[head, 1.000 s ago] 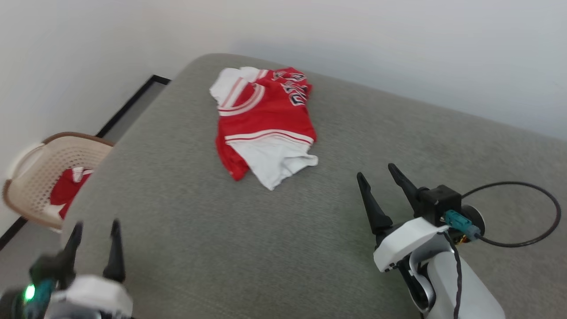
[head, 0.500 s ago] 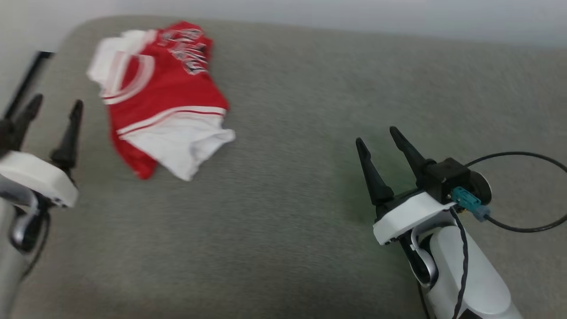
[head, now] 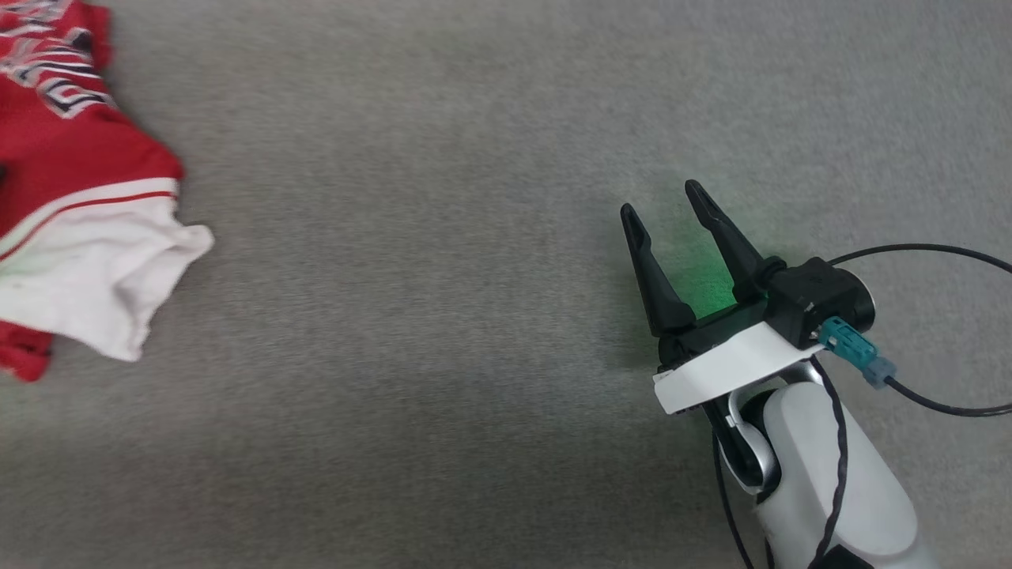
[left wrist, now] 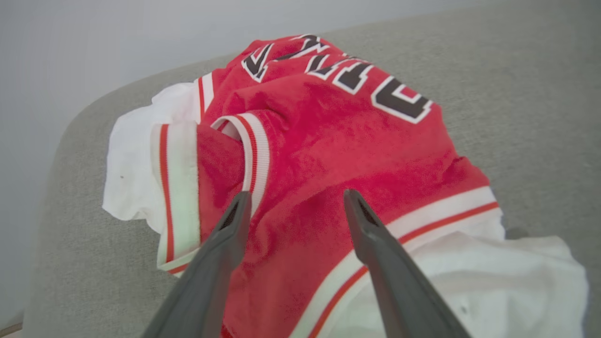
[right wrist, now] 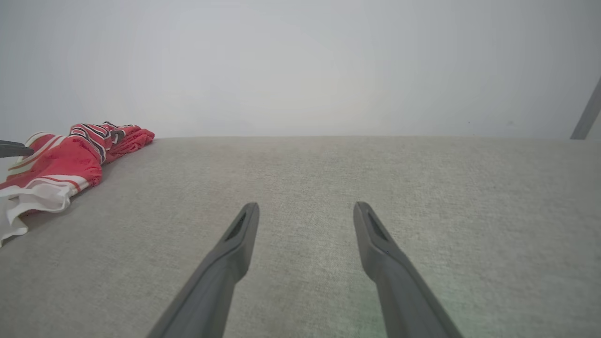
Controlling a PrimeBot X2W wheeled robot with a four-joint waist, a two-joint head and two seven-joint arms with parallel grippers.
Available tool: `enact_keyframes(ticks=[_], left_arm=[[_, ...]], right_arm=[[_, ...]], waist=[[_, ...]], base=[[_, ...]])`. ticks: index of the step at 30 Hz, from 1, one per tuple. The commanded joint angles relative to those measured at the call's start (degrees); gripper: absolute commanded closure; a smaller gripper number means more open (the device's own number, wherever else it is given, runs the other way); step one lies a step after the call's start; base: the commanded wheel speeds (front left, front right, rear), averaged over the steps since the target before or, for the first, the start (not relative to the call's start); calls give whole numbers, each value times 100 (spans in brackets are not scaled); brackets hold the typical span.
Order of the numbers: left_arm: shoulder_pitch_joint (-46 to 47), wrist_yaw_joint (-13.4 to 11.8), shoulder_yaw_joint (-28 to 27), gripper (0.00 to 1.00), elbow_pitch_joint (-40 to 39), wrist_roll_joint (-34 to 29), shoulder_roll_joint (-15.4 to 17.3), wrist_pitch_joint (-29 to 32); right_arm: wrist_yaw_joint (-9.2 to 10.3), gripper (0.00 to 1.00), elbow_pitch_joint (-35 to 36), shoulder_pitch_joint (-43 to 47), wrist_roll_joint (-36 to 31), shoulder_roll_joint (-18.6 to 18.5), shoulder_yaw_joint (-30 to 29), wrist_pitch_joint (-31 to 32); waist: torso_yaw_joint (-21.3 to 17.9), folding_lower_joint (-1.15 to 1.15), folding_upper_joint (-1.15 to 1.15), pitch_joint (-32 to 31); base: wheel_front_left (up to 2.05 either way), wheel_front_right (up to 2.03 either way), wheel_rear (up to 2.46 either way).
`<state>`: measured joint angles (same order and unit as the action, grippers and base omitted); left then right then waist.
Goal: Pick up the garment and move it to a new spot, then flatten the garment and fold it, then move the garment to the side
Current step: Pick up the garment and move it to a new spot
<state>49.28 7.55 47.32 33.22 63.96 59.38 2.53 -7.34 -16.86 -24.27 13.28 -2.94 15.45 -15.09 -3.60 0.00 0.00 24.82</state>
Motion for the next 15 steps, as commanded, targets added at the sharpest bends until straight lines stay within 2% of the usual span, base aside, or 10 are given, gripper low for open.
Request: enact_keyframes(ticks=[1,6,9,11,12,13,14,15], left_arm=[[164,-12,79,0,43,100,54,56],[733,-12,598,0,645,278,323,168],[867,-12,900,0,858,360,364,344],[860,-12,1068,0,825,643,298,557],[844,-11,1150,9,763,751,279,649],[833,-6,1245,56,693,863,266,733],[828,-4,1338,95,642,949,280,779],[848,-5,1407,100,669,943,305,765]], right_arm=[[-27,0,56,16,28,6,14,-12],[-27,0,310,114,78,6,-6,-11],[-27,0,383,151,57,5,14,-12],[-27,0,410,185,38,5,17,-12],[-27,0,415,195,32,5,21,-12],[-27,0,422,202,30,5,27,-12],[-27,0,426,200,30,6,32,-12],[-27,0,426,191,28,5,30,-12]], waist=[[-300,0,0,318],[-487,0,0,574],[-518,0,0,662],[-513,0,0,682],[-510,0,0,691],[-507,0,0,690],[-505,0,0,687],[-495,0,0,679]], base=[[0,0,0],[0,0,0],[0,0,0],[0,0,0],[0,0,0],[0,0,0],[0,0,0],[0,0,0]])
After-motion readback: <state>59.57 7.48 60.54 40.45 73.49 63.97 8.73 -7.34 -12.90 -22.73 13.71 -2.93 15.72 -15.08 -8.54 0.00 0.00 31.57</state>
